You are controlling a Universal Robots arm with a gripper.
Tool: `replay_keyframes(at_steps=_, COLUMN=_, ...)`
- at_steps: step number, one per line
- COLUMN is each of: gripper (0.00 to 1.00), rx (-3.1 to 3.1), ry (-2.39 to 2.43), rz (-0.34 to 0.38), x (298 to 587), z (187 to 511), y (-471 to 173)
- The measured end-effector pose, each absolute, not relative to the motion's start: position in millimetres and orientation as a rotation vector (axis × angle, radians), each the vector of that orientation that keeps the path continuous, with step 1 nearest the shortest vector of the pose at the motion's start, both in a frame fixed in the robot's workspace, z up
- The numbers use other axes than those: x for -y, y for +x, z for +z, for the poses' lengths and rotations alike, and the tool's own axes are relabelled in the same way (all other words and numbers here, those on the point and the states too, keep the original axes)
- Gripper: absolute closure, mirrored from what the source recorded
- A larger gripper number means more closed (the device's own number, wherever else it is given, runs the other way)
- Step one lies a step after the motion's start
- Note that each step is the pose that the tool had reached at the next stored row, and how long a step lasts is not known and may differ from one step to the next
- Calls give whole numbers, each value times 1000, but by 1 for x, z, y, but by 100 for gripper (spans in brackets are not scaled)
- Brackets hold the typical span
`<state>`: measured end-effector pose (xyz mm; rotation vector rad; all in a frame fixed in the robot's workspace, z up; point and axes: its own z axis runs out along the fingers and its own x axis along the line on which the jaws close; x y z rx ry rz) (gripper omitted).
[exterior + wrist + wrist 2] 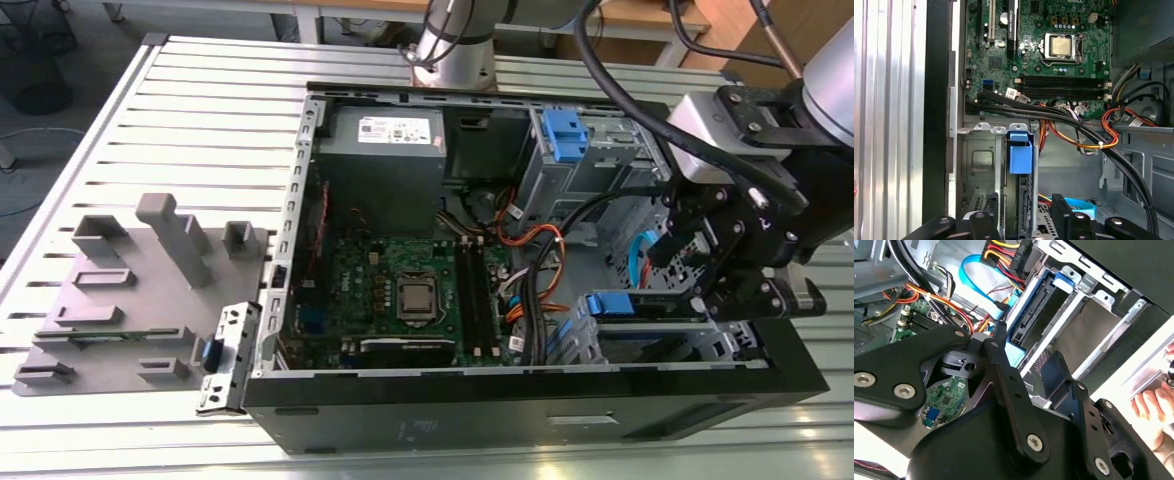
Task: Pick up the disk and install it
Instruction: 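Insert the disk into the insertion slot, then insert the first disk wire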
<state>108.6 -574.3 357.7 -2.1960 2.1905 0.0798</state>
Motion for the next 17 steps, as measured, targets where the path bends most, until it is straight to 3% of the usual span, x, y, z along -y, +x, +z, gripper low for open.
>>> replay_keyframes(at_steps=17, gripper=45, rx=-2191, ry=-2196, rz=80, x=573, z=362, y=109)
